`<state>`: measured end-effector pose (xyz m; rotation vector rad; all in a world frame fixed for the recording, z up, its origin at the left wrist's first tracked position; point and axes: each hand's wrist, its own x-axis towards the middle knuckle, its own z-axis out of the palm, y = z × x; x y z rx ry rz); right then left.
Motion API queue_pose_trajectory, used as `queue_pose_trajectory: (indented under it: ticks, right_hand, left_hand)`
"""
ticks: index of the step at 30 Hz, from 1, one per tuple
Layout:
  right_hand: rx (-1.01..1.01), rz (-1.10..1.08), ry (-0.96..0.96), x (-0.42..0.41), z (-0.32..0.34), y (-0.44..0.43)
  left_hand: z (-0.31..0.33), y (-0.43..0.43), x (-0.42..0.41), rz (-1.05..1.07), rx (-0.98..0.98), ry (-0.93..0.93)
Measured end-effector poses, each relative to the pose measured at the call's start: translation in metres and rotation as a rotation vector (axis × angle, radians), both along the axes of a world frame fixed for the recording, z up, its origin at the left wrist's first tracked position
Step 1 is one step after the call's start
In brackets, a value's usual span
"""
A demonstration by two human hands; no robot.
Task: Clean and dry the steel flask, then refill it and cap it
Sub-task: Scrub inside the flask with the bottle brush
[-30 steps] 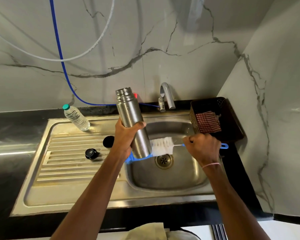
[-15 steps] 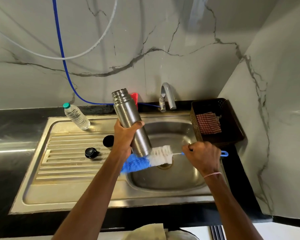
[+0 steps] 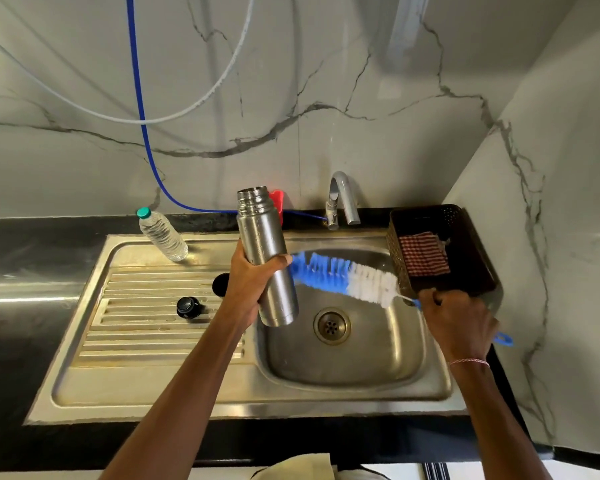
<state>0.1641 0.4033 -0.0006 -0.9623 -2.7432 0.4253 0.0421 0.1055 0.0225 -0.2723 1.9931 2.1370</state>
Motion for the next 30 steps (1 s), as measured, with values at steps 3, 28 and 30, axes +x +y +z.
queue_pose_trajectory:
  ticks: [3, 28, 30]
  right_hand:
    - [-0.072, -0.034, 0.006, -0.009, 0.004, -0.014]
    - [0.55, 0.629, -0.032, -0.213, 0.116, -0.093]
    - [0.636, 0.716, -0.062, -0.231, 0.126, -0.104]
  left_hand:
    - [-0.003, 0.003, 0.008, -0.035, -0.009, 0.024]
    - [-0.008, -0.047, 0.031, 0.072, -0.11, 0.164]
    - [-0.008, -0.051, 0.032, 0.07, -0.117, 0.163]
